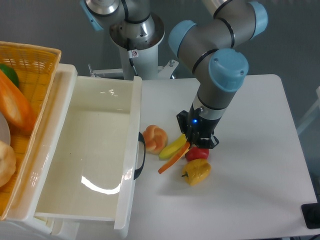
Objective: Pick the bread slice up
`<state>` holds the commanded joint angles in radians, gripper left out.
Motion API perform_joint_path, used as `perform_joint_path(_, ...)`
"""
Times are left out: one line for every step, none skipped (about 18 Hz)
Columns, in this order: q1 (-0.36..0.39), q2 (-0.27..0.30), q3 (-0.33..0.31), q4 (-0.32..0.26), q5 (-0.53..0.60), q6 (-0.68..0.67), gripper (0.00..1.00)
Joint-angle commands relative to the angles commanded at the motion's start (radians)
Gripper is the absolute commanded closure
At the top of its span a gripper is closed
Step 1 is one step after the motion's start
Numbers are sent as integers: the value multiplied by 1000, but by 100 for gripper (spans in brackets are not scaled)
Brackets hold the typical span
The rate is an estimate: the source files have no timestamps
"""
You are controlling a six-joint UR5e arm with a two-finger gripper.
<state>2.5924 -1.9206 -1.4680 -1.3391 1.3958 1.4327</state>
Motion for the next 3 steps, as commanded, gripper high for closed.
perform_joint_path(2, 0, 0, -3, 5, 2, 100)
perform_joint_path(3, 0, -2, -3, 6, 2, 100)
perform_joint_path(5, 0, -3, -5, 6, 2, 100)
